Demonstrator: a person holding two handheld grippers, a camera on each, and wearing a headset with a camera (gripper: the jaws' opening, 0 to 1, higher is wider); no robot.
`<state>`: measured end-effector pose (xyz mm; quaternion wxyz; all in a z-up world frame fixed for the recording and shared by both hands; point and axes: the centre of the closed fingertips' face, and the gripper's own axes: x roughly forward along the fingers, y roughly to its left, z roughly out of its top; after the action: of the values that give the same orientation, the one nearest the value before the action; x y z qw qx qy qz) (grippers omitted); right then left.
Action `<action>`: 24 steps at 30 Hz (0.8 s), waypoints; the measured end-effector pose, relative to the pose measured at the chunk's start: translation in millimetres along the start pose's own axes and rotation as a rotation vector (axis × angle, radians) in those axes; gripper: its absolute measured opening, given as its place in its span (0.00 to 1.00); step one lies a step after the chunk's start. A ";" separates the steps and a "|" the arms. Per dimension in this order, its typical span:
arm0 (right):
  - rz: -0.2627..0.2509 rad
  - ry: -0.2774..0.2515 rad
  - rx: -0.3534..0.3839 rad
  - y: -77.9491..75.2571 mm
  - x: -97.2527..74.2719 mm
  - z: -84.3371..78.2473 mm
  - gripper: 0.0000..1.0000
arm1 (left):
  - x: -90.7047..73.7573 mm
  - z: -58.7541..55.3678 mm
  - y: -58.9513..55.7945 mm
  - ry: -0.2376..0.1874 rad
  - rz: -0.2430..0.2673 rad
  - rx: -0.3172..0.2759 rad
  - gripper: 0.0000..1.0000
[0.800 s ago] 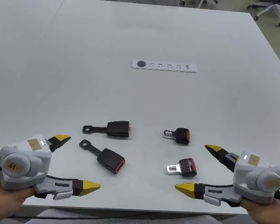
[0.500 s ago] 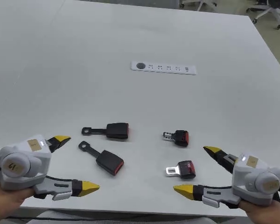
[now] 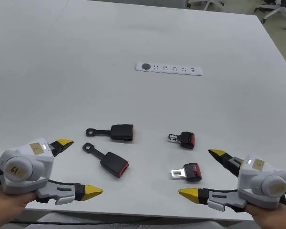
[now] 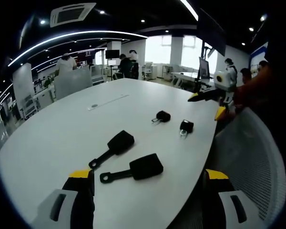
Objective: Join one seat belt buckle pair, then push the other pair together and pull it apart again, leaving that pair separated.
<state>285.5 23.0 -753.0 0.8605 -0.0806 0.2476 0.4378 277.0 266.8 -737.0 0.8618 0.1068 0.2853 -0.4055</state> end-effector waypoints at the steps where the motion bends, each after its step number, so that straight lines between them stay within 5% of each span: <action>1: 0.001 0.001 0.002 0.4 0.0 -0.3 0.94 | -0.2 -0.2 -0.2 0.000 0.000 0.002 0.96; 24: 0.007 -0.001 -0.002 4.6 -2.9 -0.5 0.93 | -0.6 -0.6 -1.4 -0.001 -0.008 0.002 0.96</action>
<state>280.2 23.5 -751.6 0.8591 -0.0805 0.2472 0.4409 275.4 266.5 -737.1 0.8603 0.1064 0.2847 -0.4092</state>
